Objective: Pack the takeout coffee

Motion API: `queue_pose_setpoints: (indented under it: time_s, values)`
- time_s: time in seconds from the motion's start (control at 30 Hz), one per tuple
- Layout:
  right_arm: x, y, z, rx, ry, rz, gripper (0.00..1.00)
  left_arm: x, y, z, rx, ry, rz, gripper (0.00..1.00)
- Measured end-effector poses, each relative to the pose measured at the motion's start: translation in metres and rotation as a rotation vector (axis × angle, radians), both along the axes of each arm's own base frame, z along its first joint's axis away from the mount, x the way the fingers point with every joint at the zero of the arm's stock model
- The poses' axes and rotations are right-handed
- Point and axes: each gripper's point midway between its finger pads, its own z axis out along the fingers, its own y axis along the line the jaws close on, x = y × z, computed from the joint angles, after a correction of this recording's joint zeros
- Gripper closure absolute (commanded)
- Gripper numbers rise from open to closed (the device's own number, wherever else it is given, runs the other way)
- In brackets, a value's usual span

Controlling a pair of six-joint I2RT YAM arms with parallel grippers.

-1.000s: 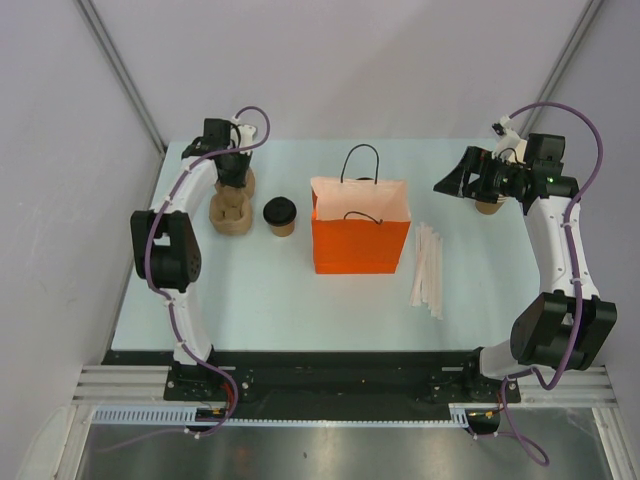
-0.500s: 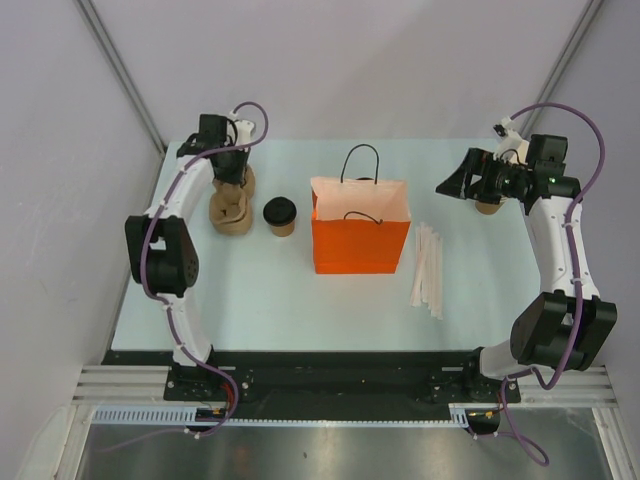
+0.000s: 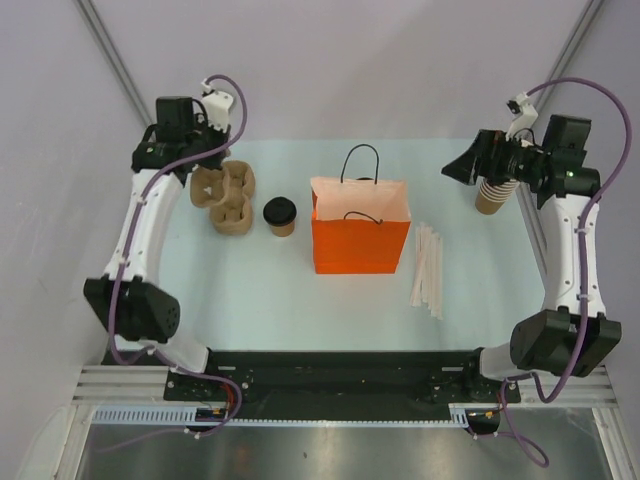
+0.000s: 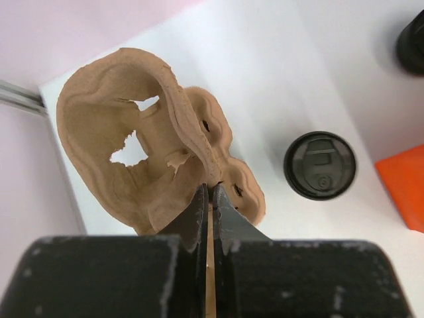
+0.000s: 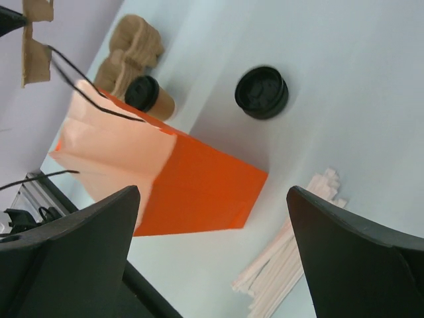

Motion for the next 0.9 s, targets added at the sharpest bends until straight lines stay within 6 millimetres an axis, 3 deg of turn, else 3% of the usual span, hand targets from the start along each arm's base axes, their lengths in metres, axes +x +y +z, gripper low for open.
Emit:
queue_pose_setpoints:
  time_s: [0.13,0.2,0.33,0.43,0.53,0.63,0.8,0.9]
  values:
    - [-0.009,0.013,0.051,0.001,-0.144,0.024,0.00,-0.043,-0.005,0.071,-0.051,-0.153,-0.008,1.00]
    - [-0.020,0.032,0.081,-0.006,-0.241,0.057,0.00,-0.068,-0.006,0.107,-0.094,-0.238,-0.002,1.00]
    - [-0.052,0.095,0.131,0.007,-0.408,0.185,0.00,-0.123,-0.006,0.175,-0.212,-0.418,0.030,1.00]
    - [-0.074,0.140,0.163,0.044,-0.517,0.254,0.03,-0.154,-0.006,0.207,-0.304,-0.515,0.054,1.00]
    - [-0.086,0.184,0.185,0.079,-0.594,0.284,0.07,-0.176,-0.003,0.219,-0.388,-0.563,0.100,1.00]
    - [-0.101,0.252,0.196,0.113,-0.643,0.366,0.09,-0.187,0.002,0.225,-0.443,-0.592,0.149,1.00]
    - [-0.117,0.364,0.181,0.131,-0.628,0.485,0.12,-0.184,0.009,0.215,-0.486,-0.587,0.216,1.00]
    - [-0.118,0.409,0.166,0.114,-0.627,0.490,0.15,-0.181,0.009,0.205,-0.498,-0.563,0.235,1.00]
